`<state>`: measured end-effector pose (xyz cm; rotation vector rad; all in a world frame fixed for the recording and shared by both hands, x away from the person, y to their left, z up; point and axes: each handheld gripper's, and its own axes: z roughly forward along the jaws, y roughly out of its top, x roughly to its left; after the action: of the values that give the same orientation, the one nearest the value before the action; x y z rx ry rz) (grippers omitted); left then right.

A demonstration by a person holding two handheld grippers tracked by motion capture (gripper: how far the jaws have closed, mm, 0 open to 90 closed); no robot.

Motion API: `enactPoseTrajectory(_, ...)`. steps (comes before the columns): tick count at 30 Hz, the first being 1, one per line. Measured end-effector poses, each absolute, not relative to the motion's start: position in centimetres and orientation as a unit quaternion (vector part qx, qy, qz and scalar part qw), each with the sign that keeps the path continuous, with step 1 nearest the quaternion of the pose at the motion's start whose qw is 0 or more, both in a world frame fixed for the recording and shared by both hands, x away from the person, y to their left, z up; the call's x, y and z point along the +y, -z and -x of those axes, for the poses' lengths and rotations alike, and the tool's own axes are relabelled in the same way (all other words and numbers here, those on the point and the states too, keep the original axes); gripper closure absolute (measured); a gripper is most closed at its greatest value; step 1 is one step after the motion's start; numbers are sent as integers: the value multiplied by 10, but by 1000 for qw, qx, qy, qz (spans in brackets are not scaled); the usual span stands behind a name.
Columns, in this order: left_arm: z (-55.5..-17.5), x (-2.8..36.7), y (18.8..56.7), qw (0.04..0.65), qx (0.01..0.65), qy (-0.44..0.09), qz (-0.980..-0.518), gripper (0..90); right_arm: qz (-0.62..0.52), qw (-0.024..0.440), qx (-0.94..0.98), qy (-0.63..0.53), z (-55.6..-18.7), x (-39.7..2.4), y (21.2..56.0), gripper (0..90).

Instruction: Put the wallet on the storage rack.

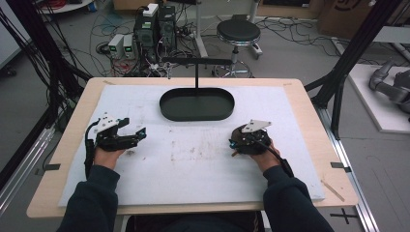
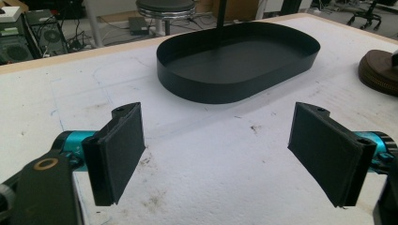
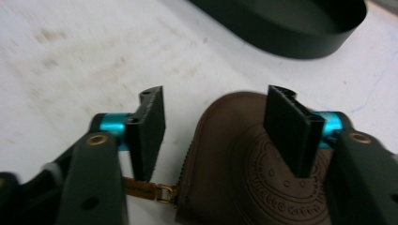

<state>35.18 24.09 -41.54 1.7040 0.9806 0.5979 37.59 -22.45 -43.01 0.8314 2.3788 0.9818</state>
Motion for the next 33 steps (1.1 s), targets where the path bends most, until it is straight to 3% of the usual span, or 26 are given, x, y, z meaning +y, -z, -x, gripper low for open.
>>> enactPoseTrajectory(2,-352,241,416,517,409,-248,-709,184,-297,237,862,-334,-376,-223,432,565)
enactPoseTrajectory(5,-353,242,416,516,409,-248,-710,184,-294,237,867,-326,-377,-223,430,624)
enactPoseTrajectory(7,-352,242,416,518,410,-248,-709,184,-281,234,874,-321,-374,-221,429,749)
enactPoseTrajectory(14,-352,244,417,519,413,-246,-706,184,-249,196,895,-315,-369,-235,423,827)
enactPoseTrajectory(24,-352,245,417,518,416,-247,-706,184,-131,143,932,-305,-365,-286,415,836)
enactPoseTrajectory(30,-352,245,417,517,416,-247,-706,184,-124,117,936,-309,-362,-311,413,807)
enactPoseTrajectory(31,-352,245,417,517,416,-247,-706,184,-136,112,934,-312,-363,-315,413,749)
enactPoseTrajectory(33,-352,245,417,517,416,-247,-707,184,-188,107,920,-326,-366,-321,413,544)
